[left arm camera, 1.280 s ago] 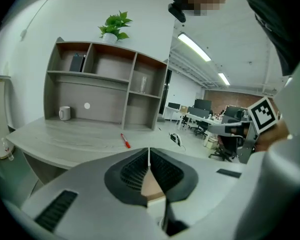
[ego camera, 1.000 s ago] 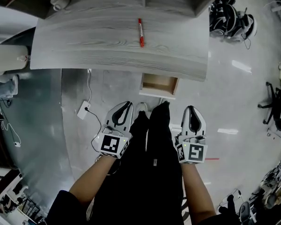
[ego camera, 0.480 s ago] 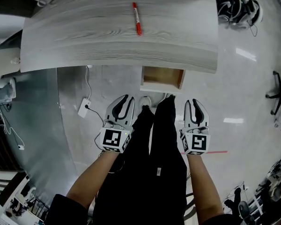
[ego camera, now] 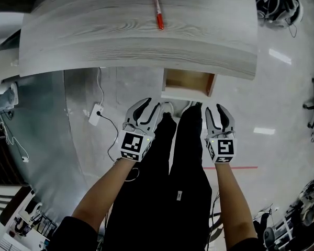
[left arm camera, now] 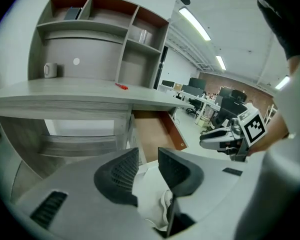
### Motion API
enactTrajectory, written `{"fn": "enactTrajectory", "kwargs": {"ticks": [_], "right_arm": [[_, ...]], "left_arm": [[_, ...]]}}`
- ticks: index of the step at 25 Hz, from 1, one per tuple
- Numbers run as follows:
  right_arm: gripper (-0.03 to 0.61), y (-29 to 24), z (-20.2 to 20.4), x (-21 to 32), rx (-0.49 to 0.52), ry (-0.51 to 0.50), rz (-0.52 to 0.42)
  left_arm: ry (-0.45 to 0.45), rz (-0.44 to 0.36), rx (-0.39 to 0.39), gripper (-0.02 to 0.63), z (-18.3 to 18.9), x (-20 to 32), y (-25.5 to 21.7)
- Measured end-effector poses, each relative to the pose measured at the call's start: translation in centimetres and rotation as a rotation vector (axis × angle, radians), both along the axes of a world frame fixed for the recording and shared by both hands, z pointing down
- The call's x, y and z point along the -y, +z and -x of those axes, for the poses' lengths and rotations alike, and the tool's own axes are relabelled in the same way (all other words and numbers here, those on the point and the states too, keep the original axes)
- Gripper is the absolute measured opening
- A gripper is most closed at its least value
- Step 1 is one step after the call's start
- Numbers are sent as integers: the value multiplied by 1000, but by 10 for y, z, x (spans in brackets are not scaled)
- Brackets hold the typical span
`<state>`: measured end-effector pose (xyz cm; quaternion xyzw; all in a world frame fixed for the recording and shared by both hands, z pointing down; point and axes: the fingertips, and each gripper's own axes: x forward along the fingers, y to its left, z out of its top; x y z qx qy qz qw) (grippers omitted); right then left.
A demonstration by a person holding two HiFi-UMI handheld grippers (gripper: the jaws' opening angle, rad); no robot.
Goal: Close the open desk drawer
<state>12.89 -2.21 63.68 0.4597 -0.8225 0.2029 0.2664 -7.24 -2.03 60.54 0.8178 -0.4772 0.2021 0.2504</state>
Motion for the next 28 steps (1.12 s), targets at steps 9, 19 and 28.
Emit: {"fn": "enactTrajectory", "kwargs": {"ticks": [9,19,28], "right_arm": [[158,40,-1,-9,-24,-29,76],[158,58,9,5,-45,-40,80],[158,65,10,15,-61,-46,80]], "left_arm": [[57,60,65,121,-1,4,46],[139,36,106,123,-6,4,63],[187,58,119,123,-18,6,79]]}}
